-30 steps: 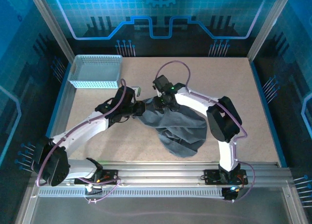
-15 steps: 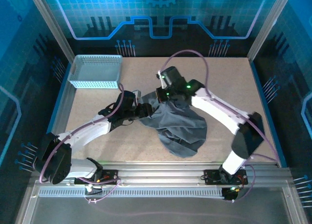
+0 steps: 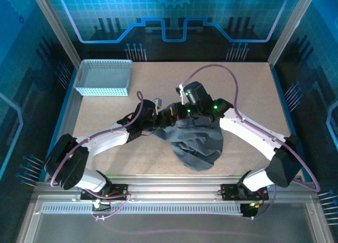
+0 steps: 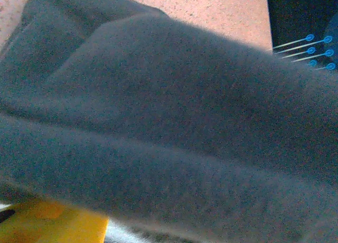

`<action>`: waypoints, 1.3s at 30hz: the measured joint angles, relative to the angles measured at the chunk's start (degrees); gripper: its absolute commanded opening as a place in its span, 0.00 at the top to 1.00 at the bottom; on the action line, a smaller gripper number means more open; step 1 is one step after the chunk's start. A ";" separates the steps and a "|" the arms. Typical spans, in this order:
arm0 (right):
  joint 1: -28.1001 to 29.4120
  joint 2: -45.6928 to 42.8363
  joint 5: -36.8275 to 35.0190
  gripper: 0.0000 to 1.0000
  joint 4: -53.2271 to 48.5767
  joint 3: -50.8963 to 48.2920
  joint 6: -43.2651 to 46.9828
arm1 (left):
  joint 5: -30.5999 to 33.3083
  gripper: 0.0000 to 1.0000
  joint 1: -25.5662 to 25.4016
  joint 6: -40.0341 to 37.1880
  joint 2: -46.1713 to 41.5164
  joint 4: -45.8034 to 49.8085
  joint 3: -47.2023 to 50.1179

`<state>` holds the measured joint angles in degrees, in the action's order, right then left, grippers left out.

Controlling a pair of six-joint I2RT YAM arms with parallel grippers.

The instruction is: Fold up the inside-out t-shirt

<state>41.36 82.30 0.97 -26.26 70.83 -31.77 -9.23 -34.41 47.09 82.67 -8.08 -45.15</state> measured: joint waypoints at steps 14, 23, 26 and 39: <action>-2.60 -4.28 0.94 1.00 2.80 -8.26 -1.92 | 7.54 0.35 -1.18 -6.16 9.88 1.90 -7.93; -2.82 -4.31 3.19 1.00 4.52 -9.55 -3.41 | 12.90 0.77 -1.33 -11.39 16.79 3.76 -14.67; -3.30 -4.33 3.26 1.00 4.35 -10.16 -3.87 | 13.99 0.95 -1.40 -13.05 17.11 4.61 -15.06; -11.32 -0.87 0.59 1.00 1.46 -6.36 1.60 | 13.66 1.00 -2.58 -17.53 7.96 6.23 -9.42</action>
<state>30.04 81.43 1.56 -24.80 64.47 -30.17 4.43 -36.99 29.56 90.63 -1.85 -54.57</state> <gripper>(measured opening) 0.064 0.056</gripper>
